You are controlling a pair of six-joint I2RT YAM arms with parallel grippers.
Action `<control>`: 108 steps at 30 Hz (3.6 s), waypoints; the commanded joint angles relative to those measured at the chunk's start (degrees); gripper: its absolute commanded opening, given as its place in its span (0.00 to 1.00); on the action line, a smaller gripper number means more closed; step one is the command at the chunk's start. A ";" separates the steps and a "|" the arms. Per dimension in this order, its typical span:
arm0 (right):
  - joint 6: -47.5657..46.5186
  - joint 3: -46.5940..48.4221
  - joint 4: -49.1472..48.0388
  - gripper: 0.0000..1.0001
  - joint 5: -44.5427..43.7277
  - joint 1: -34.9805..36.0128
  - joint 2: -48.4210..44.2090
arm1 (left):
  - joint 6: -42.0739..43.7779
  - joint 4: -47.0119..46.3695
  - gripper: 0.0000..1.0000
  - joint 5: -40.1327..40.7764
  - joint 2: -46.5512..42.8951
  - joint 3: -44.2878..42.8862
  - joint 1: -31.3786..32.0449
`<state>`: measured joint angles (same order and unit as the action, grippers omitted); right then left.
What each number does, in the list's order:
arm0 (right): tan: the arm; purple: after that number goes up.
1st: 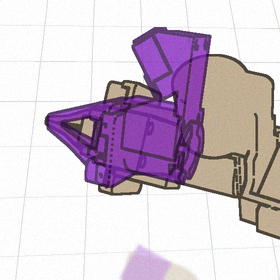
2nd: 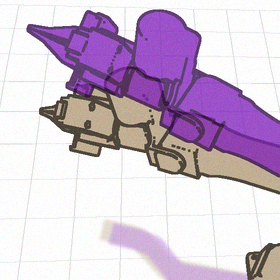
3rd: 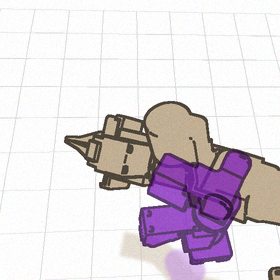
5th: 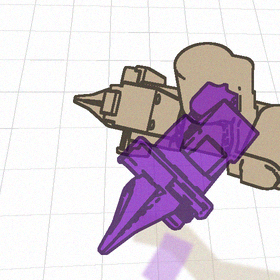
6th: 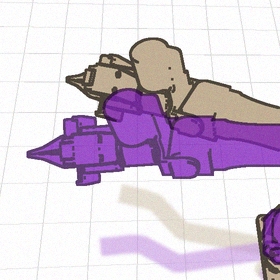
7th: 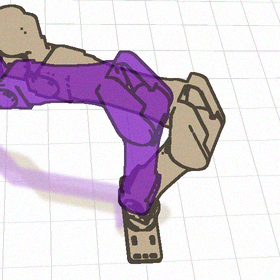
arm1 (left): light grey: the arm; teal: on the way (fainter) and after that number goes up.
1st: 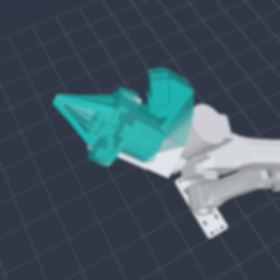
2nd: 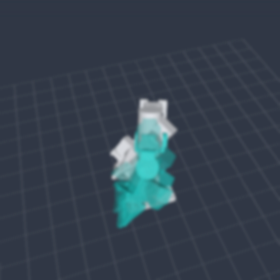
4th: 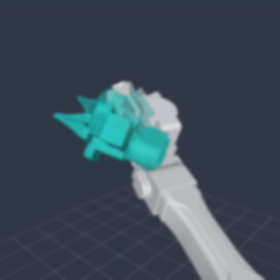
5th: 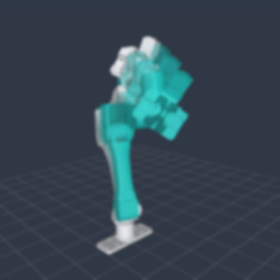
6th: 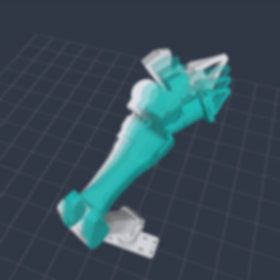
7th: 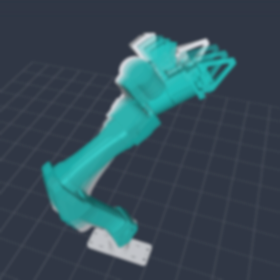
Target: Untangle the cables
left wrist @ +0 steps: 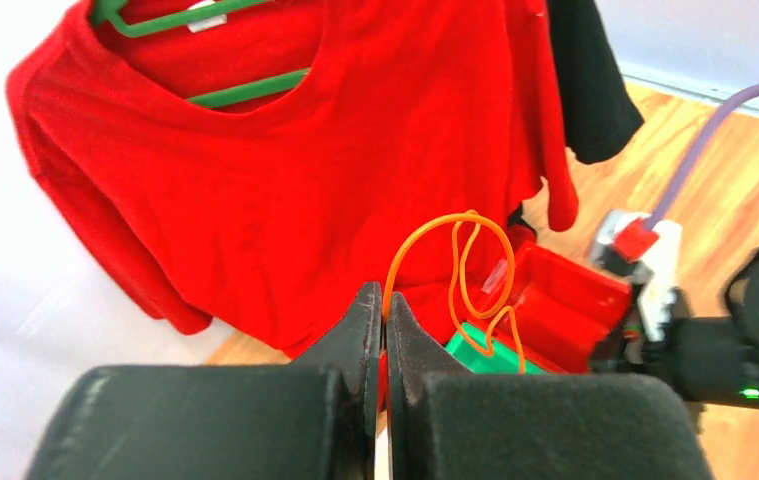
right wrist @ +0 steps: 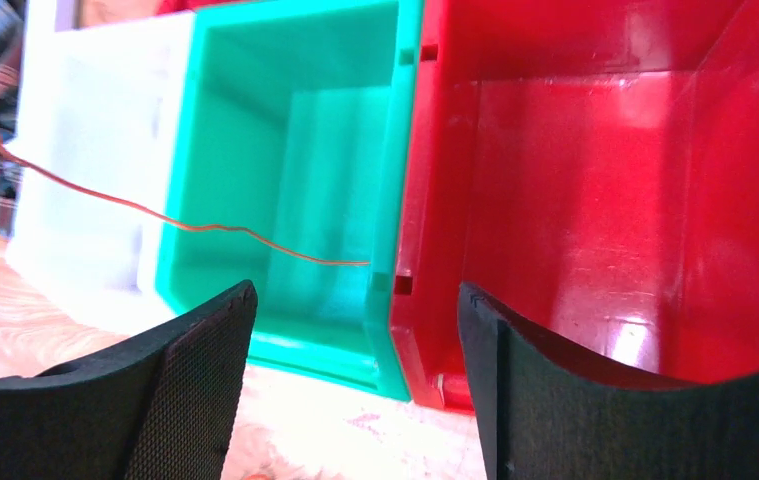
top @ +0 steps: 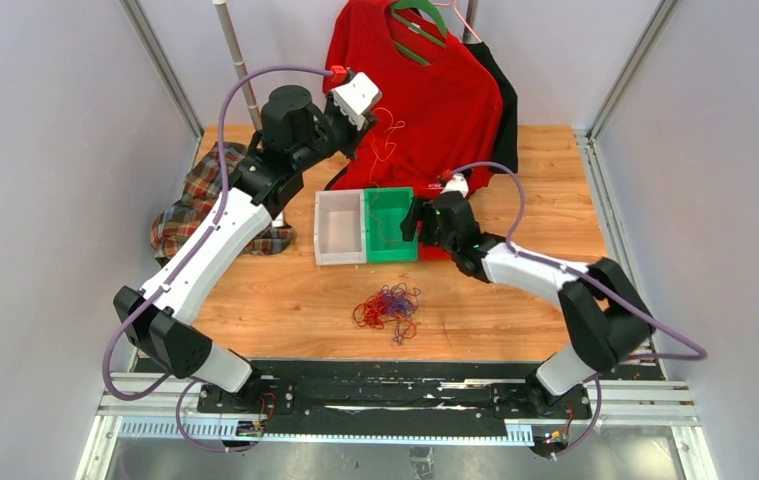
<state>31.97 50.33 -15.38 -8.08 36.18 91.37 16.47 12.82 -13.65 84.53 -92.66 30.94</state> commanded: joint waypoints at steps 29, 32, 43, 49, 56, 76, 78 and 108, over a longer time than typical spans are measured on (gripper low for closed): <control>-4.89 -16.06 8.04 0.73 -14.45 -2.93 -35.51 | -1.24 12.00 0.00 3.17 12.10 7.60 5.25; -5.36 -15.99 8.80 0.73 -14.64 -3.09 -36.06 | 2.00 10.07 0.00 7.54 13.78 10.09 5.27; -5.61 -14.15 10.82 0.72 -13.34 -3.25 -36.31 | 10.42 -5.94 0.00 13.02 18.59 19.28 6.17; -6.26 -13.18 11.67 0.72 -13.09 -3.24 -36.55 | 8.62 1.33 0.17 9.26 21.06 13.15 6.52; -6.73 -11.43 12.78 0.72 -11.59 -3.23 -36.79 | 9.72 13.01 0.75 4.91 17.65 7.63 6.06; -7.28 -14.77 11.95 0.66 -0.64 3.70 -34.91 | 14.81 33.98 0.95 -24.67 -1.66 22.62 4.44; -7.34 -15.70 11.40 0.64 2.21 3.79 -35.49 | 14.53 34.11 0.88 -27.03 -0.64 23.80 4.65; -5.90 -20.49 -5.74 0.70 16.69 12.38 -26.57 | 3.70 18.47 0.10 -25.75 -6.30 38.47 6.02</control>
<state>25.74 30.13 -15.75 6.52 46.65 61.36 16.56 25.67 -39.29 82.89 -51.22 36.58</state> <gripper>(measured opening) 0.702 0.122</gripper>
